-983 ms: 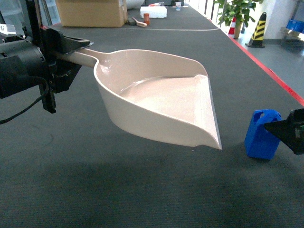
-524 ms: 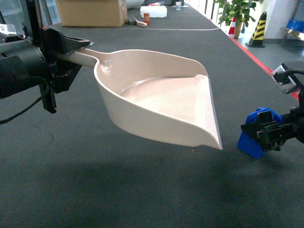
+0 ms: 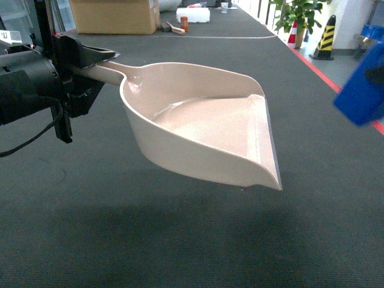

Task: Place part in tray to right shelf

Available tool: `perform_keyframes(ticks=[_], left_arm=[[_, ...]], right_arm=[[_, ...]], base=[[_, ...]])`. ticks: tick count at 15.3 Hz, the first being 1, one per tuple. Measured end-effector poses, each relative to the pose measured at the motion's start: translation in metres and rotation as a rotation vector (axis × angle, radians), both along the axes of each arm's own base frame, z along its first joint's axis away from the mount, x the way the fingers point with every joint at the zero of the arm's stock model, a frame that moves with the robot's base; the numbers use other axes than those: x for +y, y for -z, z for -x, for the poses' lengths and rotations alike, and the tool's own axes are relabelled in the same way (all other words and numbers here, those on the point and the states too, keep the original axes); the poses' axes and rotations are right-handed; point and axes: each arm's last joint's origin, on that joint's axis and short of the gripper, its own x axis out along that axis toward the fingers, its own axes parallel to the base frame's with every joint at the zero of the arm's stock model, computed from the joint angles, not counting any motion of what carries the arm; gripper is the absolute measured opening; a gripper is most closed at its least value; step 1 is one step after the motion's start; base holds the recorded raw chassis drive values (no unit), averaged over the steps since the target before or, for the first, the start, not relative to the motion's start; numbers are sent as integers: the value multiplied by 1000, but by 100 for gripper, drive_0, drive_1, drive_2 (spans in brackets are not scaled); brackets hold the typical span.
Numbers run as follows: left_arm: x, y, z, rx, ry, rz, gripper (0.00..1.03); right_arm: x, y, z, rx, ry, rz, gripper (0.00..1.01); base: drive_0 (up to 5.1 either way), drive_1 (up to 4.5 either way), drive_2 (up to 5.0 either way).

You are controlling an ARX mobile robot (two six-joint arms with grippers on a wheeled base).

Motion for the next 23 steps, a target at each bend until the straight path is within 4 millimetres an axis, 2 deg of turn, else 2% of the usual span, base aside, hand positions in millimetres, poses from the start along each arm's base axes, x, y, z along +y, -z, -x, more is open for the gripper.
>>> perform_keyframes(ticks=[1,2,3,6,7,8,9,10,12,14,17,19,22,23], left_arm=[[0,0,0,1,-1,0,14],[-1,0,0,0,1,0,14],[-1,0,0,0,1,0,14],[0,0,0,0,-3,0,14],[0,0,0,0,-2,-2,14],[0,0,0,1,-2,-3,14],[0,0,0,-1,-2,-6,14],[0,0,0,0,-2,-7,14],[0,0,0,0,-3,-7,14],[0,0,0,0,-2,-7,14],[0,0,0,0,-4,-7,14],[-1,0,0,-2,0,-6,14],[0,0,0,-3,-4,-7,14],[0,0,0,-1,-2,-7,14]], right_arm=[[19,-22,1,-81,-69,-50,47],[43,-34,-5,-138,-119,-112,47],[65,-31,-16,-106,-147,-163,47],[128,15,-47,149,-186,-260,47],[140,21,-52,165,-187,-282,58],[143,21,-52,163,-173,-285,69],[134,-5,-41,28,-113,-280,91],[108,-52,-4,-200,-57,-216,97],[89,-67,25,-321,31,-140,98],[64,-61,59,-394,179,-17,98],[41,-21,119,-319,356,95,98],[40,-27,122,-352,370,80,98],[40,-25,122,-324,374,82,96],[33,-19,127,-265,383,39,82]], base=[[0,0,0],[0,0,0],[0,0,0],[0,0,0],[0,0,0],[0,0,0],[0,0,0],[0,0,0],[0,0,0],[0,0,0],[0,0,0],[0,0,0],[0,0,0],[0,0,0]])
